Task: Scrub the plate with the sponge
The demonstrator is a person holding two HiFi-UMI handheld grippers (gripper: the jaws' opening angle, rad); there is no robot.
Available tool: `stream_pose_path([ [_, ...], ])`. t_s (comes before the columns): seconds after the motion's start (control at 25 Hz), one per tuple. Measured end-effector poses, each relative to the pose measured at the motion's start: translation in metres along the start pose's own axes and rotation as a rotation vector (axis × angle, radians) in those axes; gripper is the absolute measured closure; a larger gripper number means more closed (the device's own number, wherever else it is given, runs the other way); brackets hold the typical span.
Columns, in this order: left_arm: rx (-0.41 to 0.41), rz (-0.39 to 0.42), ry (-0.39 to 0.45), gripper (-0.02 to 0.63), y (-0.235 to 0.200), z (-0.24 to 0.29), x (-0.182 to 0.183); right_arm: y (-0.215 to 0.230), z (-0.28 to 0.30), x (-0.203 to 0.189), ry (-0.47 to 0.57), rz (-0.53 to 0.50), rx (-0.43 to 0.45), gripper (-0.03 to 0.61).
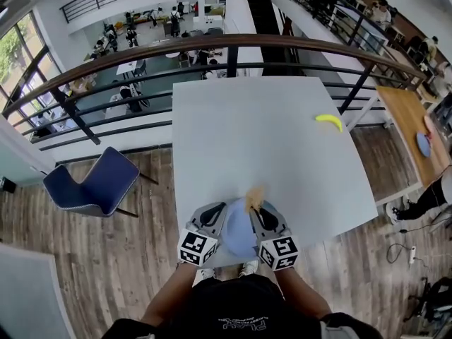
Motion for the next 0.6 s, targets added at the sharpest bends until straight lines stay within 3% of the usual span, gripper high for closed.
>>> stream_pose_path([
  [0.28,0.057,-0.056,-0.025,0.601,-0.007,0.001,-0.024,0.005,-0.001,-0.015,-0.040,0.002,0.026,0.522],
  [0.6,0.049,-0.097,-0.089,0.601,-0.007,0.016,-0.060,0.026,0.009,-0.048,-0.125,0.009,0.021,0.522],
])
Point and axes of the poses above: the fingertips, and each gripper's own axes: z forward along the fingers, y to its right, x out of its top, the point moved 4 cm from there along -z, backward along the fingers, and after that the axes turned 5 degrees about y, right-handed, at the moved point
